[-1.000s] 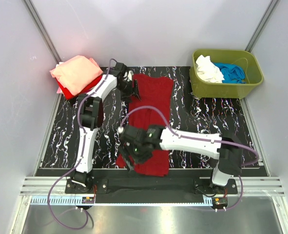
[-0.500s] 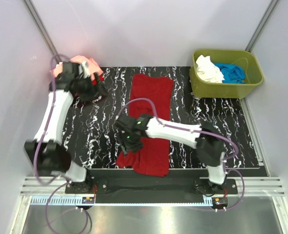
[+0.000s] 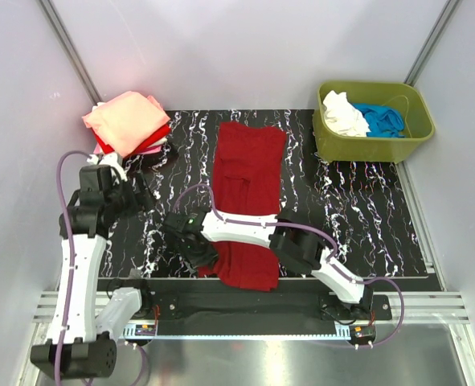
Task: Fold and stack the t-shirts
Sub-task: Fold the tshirt
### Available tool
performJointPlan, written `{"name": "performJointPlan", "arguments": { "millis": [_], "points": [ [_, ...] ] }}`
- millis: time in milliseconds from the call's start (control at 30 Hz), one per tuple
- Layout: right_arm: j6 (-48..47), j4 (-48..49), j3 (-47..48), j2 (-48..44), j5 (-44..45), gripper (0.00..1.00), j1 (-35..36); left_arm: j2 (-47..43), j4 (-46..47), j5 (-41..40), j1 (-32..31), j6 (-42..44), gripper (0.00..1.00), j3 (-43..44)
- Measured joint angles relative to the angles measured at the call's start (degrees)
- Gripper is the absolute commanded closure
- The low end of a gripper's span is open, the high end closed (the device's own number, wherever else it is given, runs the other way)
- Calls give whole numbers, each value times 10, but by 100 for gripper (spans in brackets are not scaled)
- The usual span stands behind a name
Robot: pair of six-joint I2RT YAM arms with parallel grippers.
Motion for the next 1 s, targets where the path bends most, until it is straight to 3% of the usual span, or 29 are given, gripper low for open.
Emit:
{"name": "performJointPlan", "arguments": {
  "millis": [100, 200, 233, 400, 733, 1000],
  "points": [
    [-2, -12, 14, 7, 6, 47, 2, -22, 2, -16, 0, -6, 14, -13],
    [-6, -22, 24, 14, 13, 57, 3, -32, 2, -24, 0, -15, 14, -34],
    [-7, -27, 28, 17, 18, 70, 4, -34, 2, -27, 0, -17, 14, -40],
    [-13, -37, 34, 20, 34, 96, 5, -54, 4, -37, 0, -23, 14, -47],
    [-43, -94, 106, 7, 89, 100, 7, -69, 8, -46, 0, -28, 14, -47],
    [-54, -132, 38, -124, 153, 100, 7, -70, 8, -46, 0, -28, 14, -47]
  ]
}}
